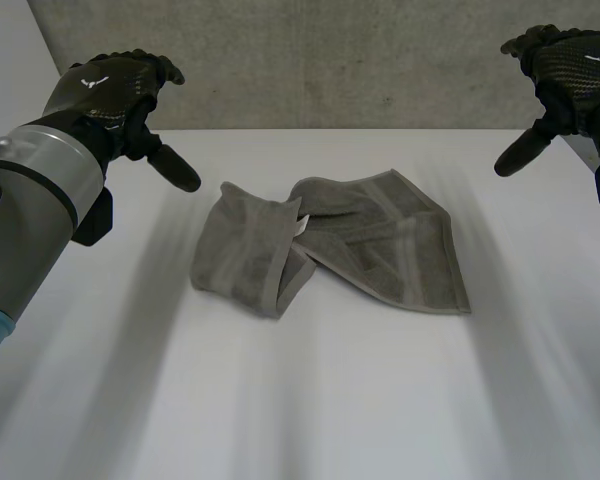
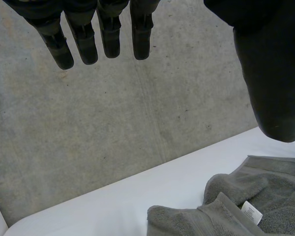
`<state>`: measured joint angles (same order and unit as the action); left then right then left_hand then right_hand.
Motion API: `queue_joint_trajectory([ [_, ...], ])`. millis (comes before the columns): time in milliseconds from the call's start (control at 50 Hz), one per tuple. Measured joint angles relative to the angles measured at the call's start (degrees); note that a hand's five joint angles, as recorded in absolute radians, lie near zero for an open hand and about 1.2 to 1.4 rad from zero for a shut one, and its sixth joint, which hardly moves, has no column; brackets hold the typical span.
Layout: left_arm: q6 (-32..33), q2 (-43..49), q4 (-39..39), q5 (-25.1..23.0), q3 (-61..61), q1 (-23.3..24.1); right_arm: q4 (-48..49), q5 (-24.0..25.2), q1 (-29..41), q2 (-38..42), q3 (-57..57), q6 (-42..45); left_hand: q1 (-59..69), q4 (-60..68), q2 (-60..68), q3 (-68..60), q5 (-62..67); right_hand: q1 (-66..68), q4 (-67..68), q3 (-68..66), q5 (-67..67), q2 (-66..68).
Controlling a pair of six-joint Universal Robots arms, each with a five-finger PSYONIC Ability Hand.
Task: Fold the towel.
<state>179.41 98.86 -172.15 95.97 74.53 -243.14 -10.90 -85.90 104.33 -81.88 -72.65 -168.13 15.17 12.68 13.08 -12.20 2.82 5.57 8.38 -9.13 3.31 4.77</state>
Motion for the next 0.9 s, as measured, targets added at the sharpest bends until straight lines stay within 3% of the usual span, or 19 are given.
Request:
queue_joint_trajectory([
  [660, 2.10, 1.66, -0.69, -2.06, 1.74, 1.43, 0.08, 1.05, 0.83, 0.69, -1.49, 0.37, 0.00, 0.00, 0.00, 0.00, 0.00, 0.00, 0.04, 0.13, -0.06, 0.00],
  [760, 5.93, 4.85, -0.76, -5.60, 2.48, 3.48, 0.03, 2.58, 1.75, 3.25, -2.66, 0.61, 0.00, 0.00, 0.00, 0.00, 0.00, 0.00, 0.04, 0.13, -0.06, 0.00],
  [900, 16.53, 12.30, -0.52, -8.32, 3.01, 7.45, 0.11, 4.98, 4.51, 11.00, -3.35, 0.85, 0.00, 0.00, 0.00, 0.00, 0.00, 0.00, 0.04, 0.13, -0.06, 0.00],
])
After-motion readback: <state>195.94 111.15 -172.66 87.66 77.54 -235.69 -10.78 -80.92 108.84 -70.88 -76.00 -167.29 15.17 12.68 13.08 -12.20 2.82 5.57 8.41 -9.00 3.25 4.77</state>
